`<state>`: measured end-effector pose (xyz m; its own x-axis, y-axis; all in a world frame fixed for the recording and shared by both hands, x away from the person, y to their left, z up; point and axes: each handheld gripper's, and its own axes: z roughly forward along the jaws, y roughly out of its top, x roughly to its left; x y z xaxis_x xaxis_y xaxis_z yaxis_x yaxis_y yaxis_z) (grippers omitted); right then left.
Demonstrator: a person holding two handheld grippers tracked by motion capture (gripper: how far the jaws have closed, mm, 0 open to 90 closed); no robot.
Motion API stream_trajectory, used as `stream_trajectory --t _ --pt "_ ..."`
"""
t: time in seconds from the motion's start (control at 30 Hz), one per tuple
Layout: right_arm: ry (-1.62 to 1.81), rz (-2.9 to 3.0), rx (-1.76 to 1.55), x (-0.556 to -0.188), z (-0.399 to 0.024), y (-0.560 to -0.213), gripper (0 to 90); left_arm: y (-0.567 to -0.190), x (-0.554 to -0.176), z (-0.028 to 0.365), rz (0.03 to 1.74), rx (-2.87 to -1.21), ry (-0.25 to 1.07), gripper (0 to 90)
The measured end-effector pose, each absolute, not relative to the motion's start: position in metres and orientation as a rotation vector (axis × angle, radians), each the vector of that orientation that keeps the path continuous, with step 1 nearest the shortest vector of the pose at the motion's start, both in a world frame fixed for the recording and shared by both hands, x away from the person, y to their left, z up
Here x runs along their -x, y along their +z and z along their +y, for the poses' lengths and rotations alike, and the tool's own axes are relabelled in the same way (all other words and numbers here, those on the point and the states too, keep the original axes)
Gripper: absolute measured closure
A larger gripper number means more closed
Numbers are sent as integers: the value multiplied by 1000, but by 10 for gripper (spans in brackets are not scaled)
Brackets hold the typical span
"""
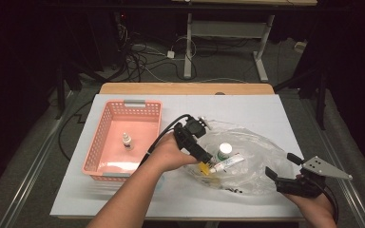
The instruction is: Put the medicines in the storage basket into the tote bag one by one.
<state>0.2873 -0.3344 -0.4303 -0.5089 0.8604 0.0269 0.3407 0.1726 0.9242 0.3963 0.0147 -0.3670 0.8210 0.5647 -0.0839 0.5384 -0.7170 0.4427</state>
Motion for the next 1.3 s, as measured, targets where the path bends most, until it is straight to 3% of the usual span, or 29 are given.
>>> stream_trajectory --t 0.8,1.3 --pt "1314 1945 -1136 -288 -333 -432 36 -363 -399 123 1035 -2455 199 2" --pt "1314 1946 -1138 -288 -333 -432 36 -364 -413 180 1183 -2390 303 59"
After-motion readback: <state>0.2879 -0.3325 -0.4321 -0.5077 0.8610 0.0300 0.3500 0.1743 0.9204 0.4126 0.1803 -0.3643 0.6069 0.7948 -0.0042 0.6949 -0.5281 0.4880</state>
